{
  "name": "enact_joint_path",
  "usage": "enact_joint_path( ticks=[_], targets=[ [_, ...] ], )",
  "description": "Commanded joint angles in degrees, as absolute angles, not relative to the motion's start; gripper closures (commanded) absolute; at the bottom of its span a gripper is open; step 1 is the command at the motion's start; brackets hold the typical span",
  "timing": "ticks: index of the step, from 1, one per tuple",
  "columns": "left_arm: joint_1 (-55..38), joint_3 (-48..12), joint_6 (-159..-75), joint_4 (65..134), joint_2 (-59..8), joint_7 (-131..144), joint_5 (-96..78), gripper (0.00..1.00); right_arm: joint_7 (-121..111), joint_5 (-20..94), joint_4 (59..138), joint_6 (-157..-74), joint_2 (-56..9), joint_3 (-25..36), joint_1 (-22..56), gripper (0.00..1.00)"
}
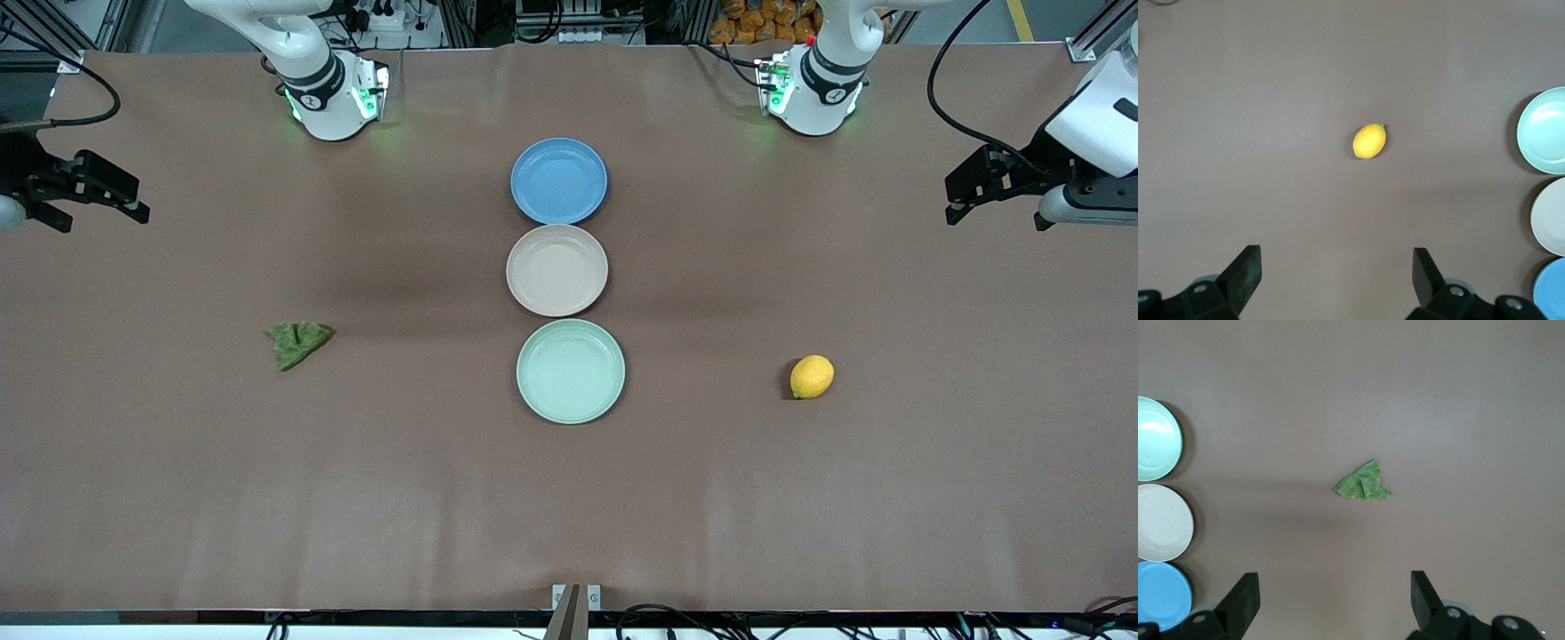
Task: Place lemon and lettuce in plates
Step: 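Reach the left gripper to the lemon while the right gripper reaches the lettuce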
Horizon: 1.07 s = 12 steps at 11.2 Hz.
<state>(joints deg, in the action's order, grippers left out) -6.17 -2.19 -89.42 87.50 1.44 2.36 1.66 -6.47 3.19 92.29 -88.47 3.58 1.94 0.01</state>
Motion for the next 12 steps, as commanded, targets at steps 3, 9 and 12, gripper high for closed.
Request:
enact_joint_path(
  ticks=[3, 9, 12],
  targets=[
    [-5.63, -1.84, -87.45, 86.92, 2.12, 1.06, -0.08, 0.00, -6.77, 3.34, 93.60, -89.38, 4.75, 2.55, -0.26, 0.00],
    [-5.27, -2.64, -90.41, 89.64, -5.69, 1.76, -4.30, 0.00, -6.86, 3.08, 93.78, -89.74, 4.22, 2.72, -0.61, 0.00],
    [-7.30, -3.08, -99.02, 91.13, -13.42, 4.39, -2.82, 0.00, -6.77, 3.08, 95.26, -89.30, 4.22, 2.72, -1.41, 0.00]
  ],
)
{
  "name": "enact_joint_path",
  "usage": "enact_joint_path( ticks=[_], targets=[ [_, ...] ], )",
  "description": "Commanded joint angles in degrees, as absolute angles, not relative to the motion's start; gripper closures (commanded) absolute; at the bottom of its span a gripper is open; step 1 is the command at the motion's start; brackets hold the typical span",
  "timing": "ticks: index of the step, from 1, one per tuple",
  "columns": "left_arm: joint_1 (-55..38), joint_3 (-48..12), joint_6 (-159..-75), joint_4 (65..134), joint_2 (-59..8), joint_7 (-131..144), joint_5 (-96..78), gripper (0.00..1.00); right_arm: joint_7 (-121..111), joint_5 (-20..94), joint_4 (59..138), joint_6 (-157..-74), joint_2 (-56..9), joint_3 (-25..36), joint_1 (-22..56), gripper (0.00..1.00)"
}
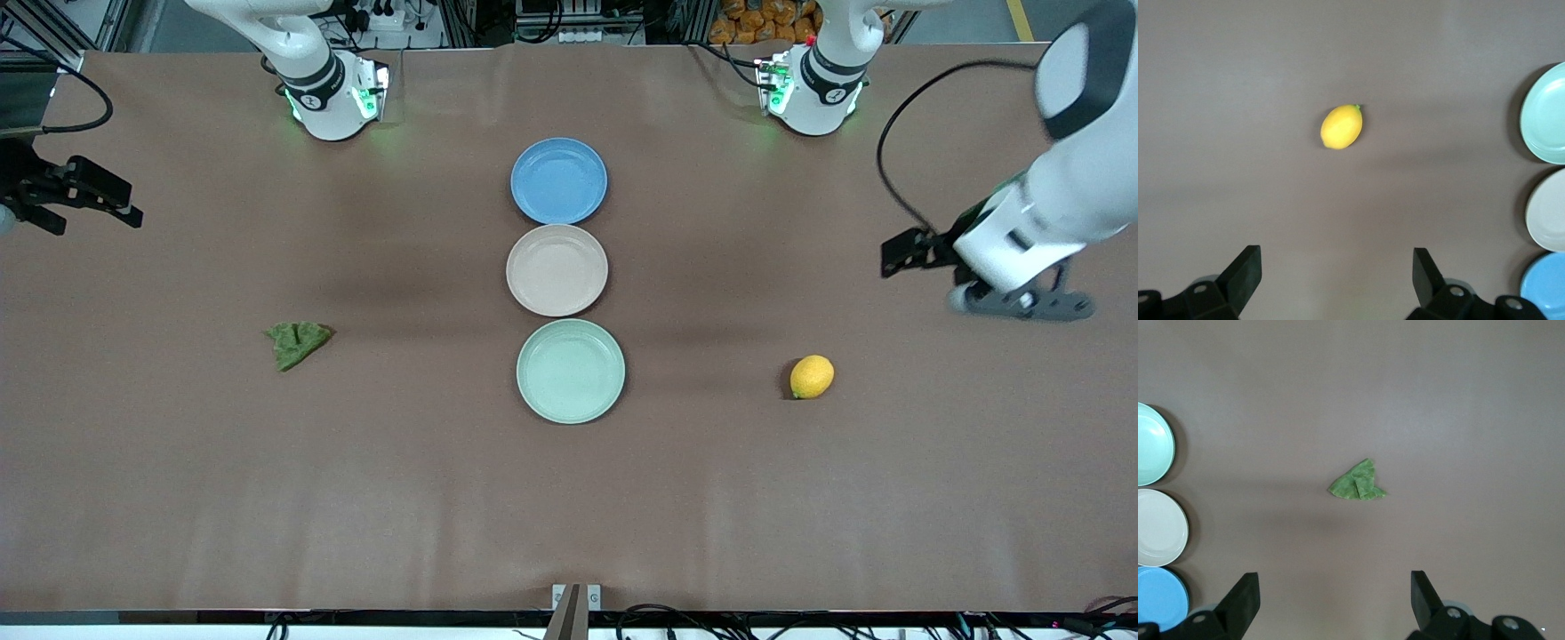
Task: Place lemon and lettuce in plates
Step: 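Reach the left gripper to the lemon while the right gripper reaches the lettuce, then grasp the lemon with the left gripper while the right gripper grasps the lettuce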
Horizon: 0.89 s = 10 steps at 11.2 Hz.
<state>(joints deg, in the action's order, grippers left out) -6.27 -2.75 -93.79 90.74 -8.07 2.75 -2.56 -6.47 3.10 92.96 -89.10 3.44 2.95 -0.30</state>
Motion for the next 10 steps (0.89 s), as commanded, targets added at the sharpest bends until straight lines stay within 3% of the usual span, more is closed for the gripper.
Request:
enact_joint_path(
  ticks=[1, 4, 10],
  targets=[
    [-7.47, -3.08, -103.40, 93.49, -14.75, 4.39, -2.73, 0.00, -6.59, 3.08, 97.71, -90.25, 4.22, 2.64, -1.41, 0.00],
    [-9.04, -3.08, -119.40, 103.94, -15.55, 4.13, 0.15, 0.00, -6.50, 3.08, 107.19, -98.14, 4.31, 2.64, -1.58, 0.00],
    [-9.93, -3.43, -121.99, 105.21, -25.04, -3.15, 8.60, 0.00, -4.57, 3.08, 129.53, -125.29, 2.65, 2.46, -1.58, 0.00]
  ],
)
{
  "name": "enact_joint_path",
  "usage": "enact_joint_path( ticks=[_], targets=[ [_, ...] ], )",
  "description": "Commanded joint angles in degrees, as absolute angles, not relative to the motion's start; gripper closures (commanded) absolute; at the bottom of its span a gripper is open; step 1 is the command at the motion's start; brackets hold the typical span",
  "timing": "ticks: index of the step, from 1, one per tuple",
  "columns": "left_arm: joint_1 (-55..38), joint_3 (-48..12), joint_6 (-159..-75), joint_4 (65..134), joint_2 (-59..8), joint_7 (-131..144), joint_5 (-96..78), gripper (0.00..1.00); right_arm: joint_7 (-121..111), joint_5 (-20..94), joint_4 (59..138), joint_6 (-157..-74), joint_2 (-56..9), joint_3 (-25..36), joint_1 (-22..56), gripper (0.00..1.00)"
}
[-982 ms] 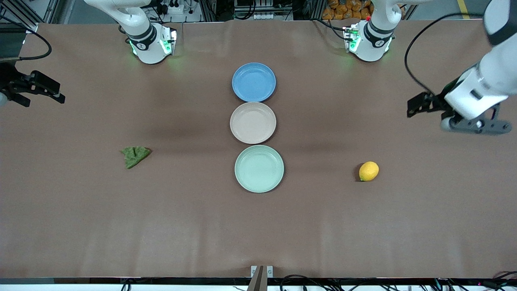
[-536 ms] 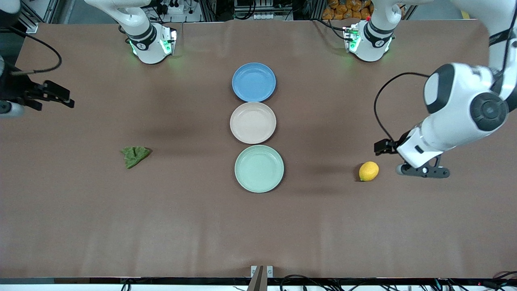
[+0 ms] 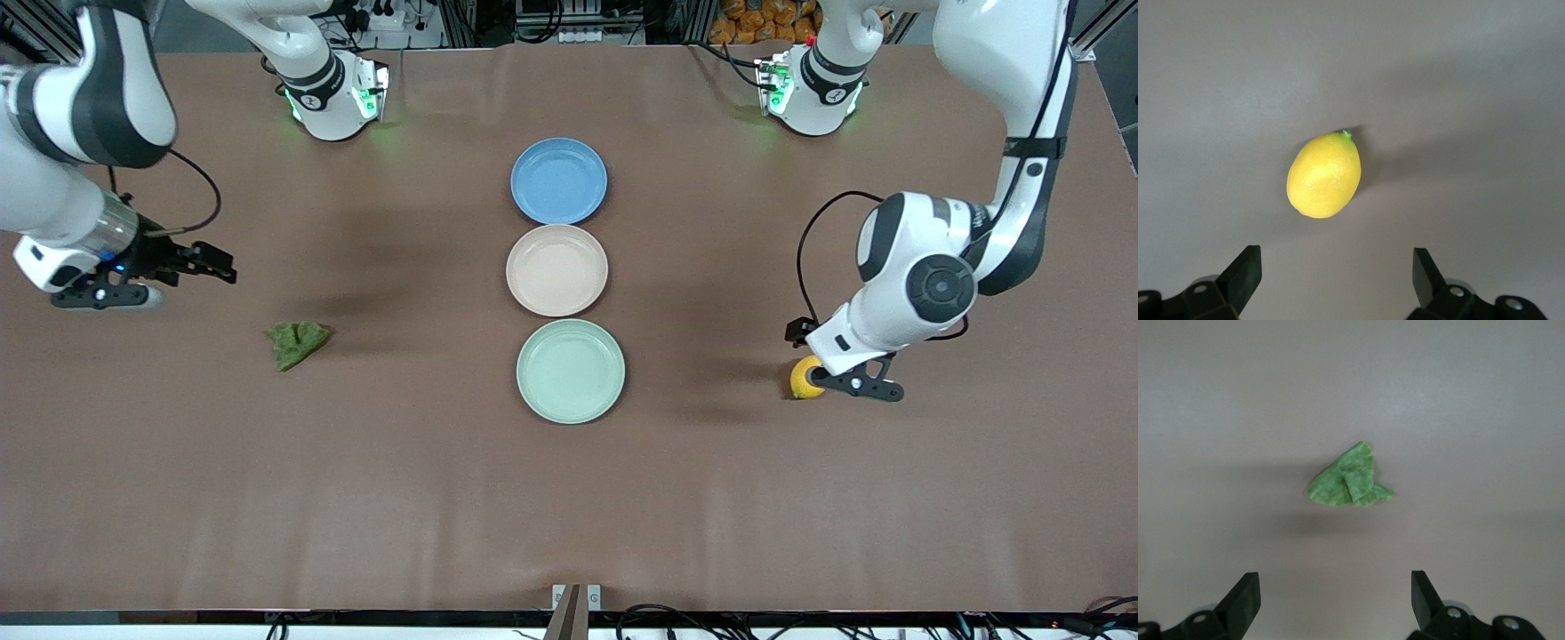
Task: Place lemon and lettuce in plates
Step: 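Grasp the lemon with the left gripper while the right gripper grasps the lettuce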
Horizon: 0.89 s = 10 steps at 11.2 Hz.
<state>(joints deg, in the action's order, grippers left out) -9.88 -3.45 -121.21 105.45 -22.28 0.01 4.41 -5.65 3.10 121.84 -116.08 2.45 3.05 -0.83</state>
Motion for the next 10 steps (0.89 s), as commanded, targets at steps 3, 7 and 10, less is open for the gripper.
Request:
enact_joint_path(
  ticks=[3, 7, 10],
  targets=[
    [-8.27, -3.34, -125.15, 104.51, -28.81, -9.99, 8.79, 0.00, -2.90, 3.08, 131.57, -133.39, -3.58, 2.46, -1.49, 0.00],
    [-6.50, -3.51, -127.52, 102.57, -34.27, -13.97, 8.17, 0.00, -1.68, 3.16, 132.98, -144.11, -11.67, 2.46, -2.02, 0.00],
    [-6.94, -3.52, -127.97, 101.70, -35.24, -13.80, 7.38, 0.00, -1.41, 3.51, 132.98, -148.26, -16.42, 2.29, -1.76, 0.01]
  ],
)
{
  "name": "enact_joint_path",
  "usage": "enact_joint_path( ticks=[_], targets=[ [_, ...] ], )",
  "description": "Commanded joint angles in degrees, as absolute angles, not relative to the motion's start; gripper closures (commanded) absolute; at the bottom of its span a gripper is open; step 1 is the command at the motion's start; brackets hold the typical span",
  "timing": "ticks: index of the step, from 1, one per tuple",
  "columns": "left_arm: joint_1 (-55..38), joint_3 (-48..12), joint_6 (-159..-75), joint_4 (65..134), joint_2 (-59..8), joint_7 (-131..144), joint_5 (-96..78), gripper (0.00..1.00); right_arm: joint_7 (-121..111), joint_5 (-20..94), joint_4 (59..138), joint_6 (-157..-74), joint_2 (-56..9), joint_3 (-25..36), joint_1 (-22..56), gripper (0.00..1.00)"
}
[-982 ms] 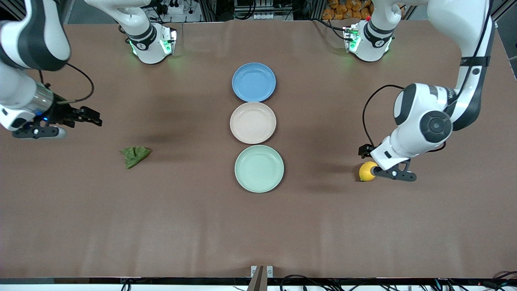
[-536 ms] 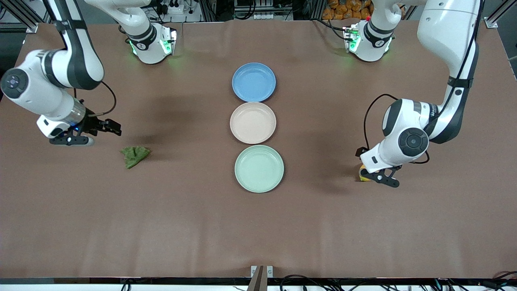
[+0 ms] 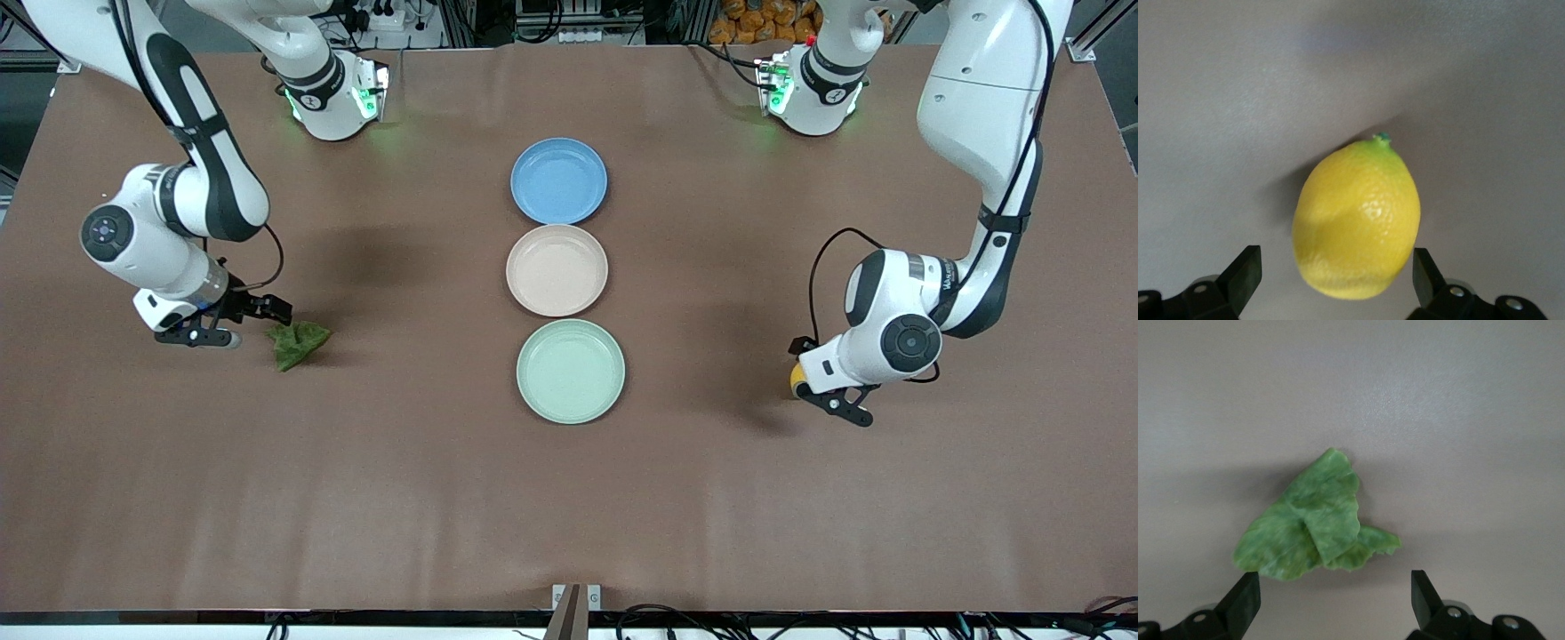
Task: Place lemon and lettuce in plates
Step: 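Grasp the lemon with the left gripper while the right gripper grasps the lettuce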
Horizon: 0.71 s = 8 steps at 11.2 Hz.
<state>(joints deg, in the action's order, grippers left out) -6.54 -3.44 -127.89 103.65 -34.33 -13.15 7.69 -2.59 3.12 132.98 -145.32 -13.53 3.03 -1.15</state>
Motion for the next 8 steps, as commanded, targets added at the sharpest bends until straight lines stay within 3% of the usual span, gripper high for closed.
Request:
enact_joint_path(
  ticks=[1, 4, 6, 7, 8],
  targets=[
    [-7.12, -3.52, -127.97, 101.52, -35.59, -13.71, 7.38, 0.00, -0.97, 3.78, 132.98, -148.97, -17.22, 2.20, -1.50, 0.02],
    [-7.12, -3.52, -127.97, 100.55, -36.21, -13.71, 5.46, 0.00, 2.98, 3.78, 133.24, -153.18, -20.29, 0.71, -0.88, 0.02],
    [-7.21, -3.52, -127.97, 100.37, -36.47, -13.62, 5.01, 0.00, 3.08, 3.78, 133.15, -154.16, -21.44, 0.70, -0.97, 0.10],
    [-7.21, -3.52, -127.97, 100.37, -36.47, -13.28, 4.92, 0.11, 3.08, 3.78, 133.15, -154.60, -21.79, 0.70, -0.97, 0.21],
    [-7.21, -3.52, -127.97, 100.37, -36.39, -12.84, 3.79, 0.69, 3.08, 3.78, 133.15, -154.95, -22.06, 0.70, -0.97, 0.34]
  ],
)
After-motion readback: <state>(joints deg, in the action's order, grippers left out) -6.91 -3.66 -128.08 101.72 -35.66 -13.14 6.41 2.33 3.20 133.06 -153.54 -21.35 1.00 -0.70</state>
